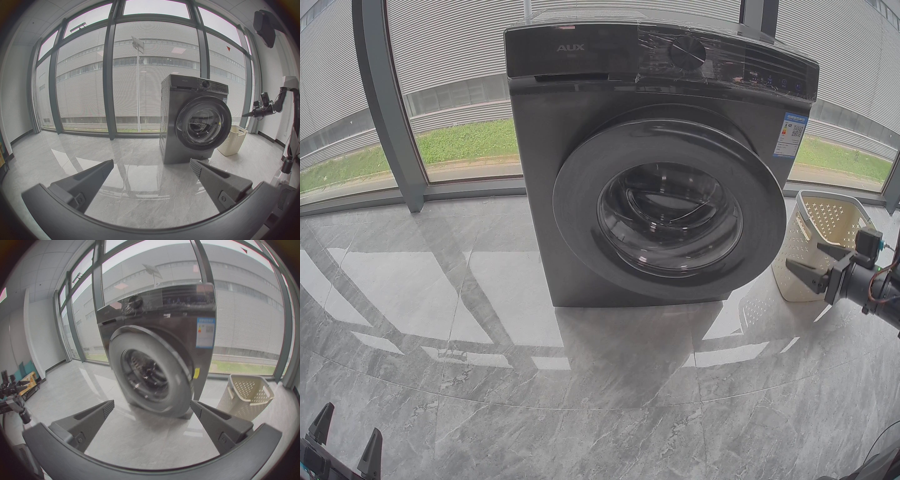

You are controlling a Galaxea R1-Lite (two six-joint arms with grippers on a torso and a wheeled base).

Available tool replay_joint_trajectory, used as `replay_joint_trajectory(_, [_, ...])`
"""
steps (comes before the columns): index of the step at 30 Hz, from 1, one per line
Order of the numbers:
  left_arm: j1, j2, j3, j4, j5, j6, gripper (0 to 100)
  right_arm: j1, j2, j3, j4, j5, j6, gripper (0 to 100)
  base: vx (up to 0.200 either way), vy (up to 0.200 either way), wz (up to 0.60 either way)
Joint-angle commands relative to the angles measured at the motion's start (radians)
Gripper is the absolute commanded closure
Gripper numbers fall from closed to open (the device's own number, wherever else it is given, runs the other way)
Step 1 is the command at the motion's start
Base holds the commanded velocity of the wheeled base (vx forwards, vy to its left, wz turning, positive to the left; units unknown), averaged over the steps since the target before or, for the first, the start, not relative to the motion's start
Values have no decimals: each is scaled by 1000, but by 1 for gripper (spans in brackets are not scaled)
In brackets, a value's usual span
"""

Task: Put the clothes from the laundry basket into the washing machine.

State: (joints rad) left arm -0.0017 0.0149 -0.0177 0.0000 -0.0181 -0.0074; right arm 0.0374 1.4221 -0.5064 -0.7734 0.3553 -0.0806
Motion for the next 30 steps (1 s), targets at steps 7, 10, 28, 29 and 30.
replay_joint_trajectory(7, [0,-13,18,-2,0,0,0,191,27,91,-46,-1,205,0,0,-200,0])
replay_joint_trajectory(10, [0,-13,18,0,-2,3,0,199,87,57,-113,-36,226,100,0,-133,0])
replay_joint_trajectory(28, [0,-15,18,-2,0,1,0,202,408,-175,-399,-134,233,100,144,0,0])
replay_joint_trajectory(29, [0,-15,18,-2,0,1,0,202,409,-178,-399,-134,233,100,200,0,0])
replay_joint_trajectory(30, [0,-15,18,-2,0,1,0,202,423,-202,-399,-136,233,100,200,0,0])
